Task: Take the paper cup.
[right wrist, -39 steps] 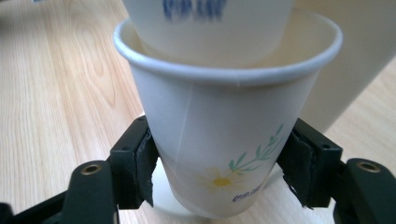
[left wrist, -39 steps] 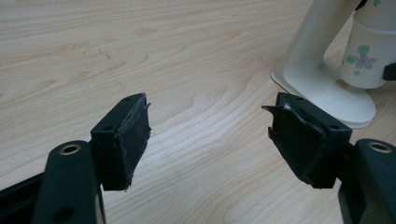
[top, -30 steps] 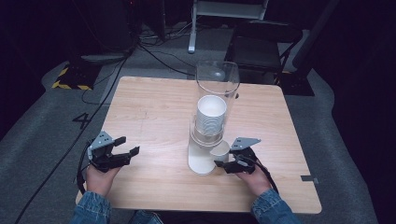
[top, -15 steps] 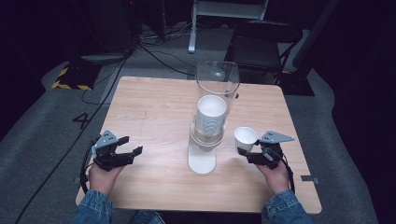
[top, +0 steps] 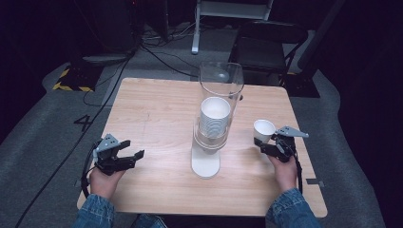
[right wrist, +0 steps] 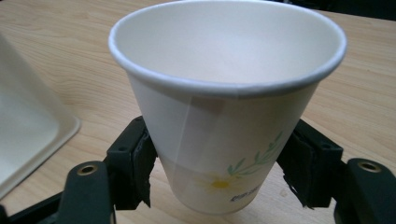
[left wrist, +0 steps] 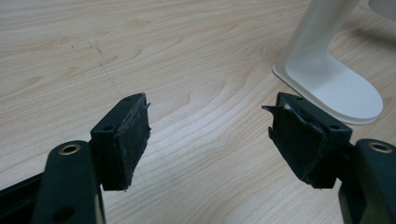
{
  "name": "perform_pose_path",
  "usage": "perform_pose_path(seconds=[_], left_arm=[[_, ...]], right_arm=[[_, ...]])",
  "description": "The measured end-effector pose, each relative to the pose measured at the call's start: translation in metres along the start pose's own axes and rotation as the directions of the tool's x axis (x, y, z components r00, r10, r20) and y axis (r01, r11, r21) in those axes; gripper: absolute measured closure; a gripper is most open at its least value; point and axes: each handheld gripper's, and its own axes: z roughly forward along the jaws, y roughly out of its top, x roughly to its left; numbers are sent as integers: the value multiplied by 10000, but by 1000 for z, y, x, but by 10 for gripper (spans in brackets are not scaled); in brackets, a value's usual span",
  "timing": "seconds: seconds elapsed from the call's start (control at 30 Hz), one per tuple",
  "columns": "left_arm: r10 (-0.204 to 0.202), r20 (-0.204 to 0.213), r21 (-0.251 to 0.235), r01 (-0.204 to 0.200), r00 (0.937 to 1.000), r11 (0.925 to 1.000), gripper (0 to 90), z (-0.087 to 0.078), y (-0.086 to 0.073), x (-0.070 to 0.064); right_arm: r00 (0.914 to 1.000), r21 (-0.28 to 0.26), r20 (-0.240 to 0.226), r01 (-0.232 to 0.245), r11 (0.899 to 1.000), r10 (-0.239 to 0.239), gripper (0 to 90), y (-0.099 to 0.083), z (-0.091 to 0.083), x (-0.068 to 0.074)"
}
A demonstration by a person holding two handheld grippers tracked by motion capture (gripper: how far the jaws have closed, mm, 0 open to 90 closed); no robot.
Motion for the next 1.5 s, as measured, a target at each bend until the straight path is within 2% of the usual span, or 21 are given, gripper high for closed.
perform_pose_path(seconds=[0.27,0.37,0.4,0.53,0.6,0.63,0.77,1.2,1.27,1.33,1.37,1.4,1.47,1.5], left_arm=[[-77,-52,-10,77,10000,10000,282,-1,-2,0],[-83,-56,-26,83,10000,10000,282,-1,-2,0],[-92,-51,-15,92,9999,10000,282,-1,-2,0],[-43,-45,-21,43,10000,10000,282,-1,-2,0],[-40,-45,-18,40,10000,10000,282,-1,-2,0],[-44,-40,-16,44,10000,10000,282,-1,-2,0],[-72,-59,-26,71,10000,10000,282,-1,-2,0],[-71,-13,-7,71,10000,10000,282,-2,-2,1],[-62,-24,-11,62,10000,10000,282,-2,-2,1],[-91,-2,-23,91,10000,10000,282,-2,-2,1],[-91,-2,-23,91,10000,10000,281,-2,-2,1],[-104,4,-43,104,9999,9999,281,-2,-2,1],[-94,0,-72,94,10000,9999,281,-2,-2,1],[-98,3,-78,98,10000,9999,281,-2,-1,1]], right_arm=[[9987,94,426,-300,9995,295,330,-3,12,-7],[9973,279,627,-403,9988,385,328,-4,18,-8],[9958,430,734,-586,9974,554,327,-6,22,-8],[9947,617,617,-856,9944,818,326,-8,27,-10],[9953,648,591,-807,9946,769,326,-9,28,-9],[9970,711,551,-590,9957,551,325,-9,30,-7],[9980,846,554,-354,9958,308,323,-9,32,-3],[9985,1338,509,-263,9907,196,301,-11,37,-1],[9987,1343,482,-236,9907,173,287,-11,36,-1],[9984,1327,444,-412,9903,356,178,-11,35,-1],[9984,1327,444,-412,9903,356,178,-11,35,-1],[9978,1311,405,-579,9897,530,147,-11,34,-2],[9963,1114,266,-842,9902,818,146,-10,31,-5],[9950,992,365,-963,9904,931,127,-10,28,-6]])
